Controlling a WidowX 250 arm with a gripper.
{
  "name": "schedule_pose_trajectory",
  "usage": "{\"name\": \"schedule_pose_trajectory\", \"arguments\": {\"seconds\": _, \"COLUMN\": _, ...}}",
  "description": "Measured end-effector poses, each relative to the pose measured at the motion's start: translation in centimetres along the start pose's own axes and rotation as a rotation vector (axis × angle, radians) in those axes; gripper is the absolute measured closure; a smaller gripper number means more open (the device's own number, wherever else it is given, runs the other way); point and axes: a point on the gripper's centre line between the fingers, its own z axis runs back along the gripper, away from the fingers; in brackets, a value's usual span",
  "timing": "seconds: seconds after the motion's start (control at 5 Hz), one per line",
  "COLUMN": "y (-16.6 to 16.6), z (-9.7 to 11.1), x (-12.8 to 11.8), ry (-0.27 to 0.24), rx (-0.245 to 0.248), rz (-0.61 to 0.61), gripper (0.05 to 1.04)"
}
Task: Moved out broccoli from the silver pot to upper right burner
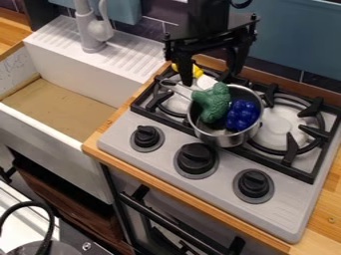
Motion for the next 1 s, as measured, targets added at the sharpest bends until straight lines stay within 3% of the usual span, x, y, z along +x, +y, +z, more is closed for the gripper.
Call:
{"name": "schedule_pose_trajectory", "arguments": {"seconds": 0.2, "y": 0.2, "z": -0.7, "x": -0.3, "ry": 0.018, "rx": 0.019, "rz": 0.004, "gripper": 0.089}}
{"name": "schedule_pose_trajectory", "arguments": {"seconds": 0.4, "y": 0.2, "z": -1.3, "x": -0.1, "ry": 0.012, "rx": -0.009, "rz": 0.122, "gripper": 0.089}}
{"name": "schedule_pose_trajectory", "arguments": {"seconds": 0.8, "y": 0.3, "z": -2.4, "x": 1.8, "ry": -0.021, "rx": -0.123, "rz": 0.55, "gripper": 0.089}}
{"name": "schedule_pose_trajectory", "arguments": {"seconds": 1.0, "y": 0.3, "z": -3.0, "x": 2.3, "ry": -0.073, "rx": -0.153, "rz": 0.824, "gripper": 0.089}}
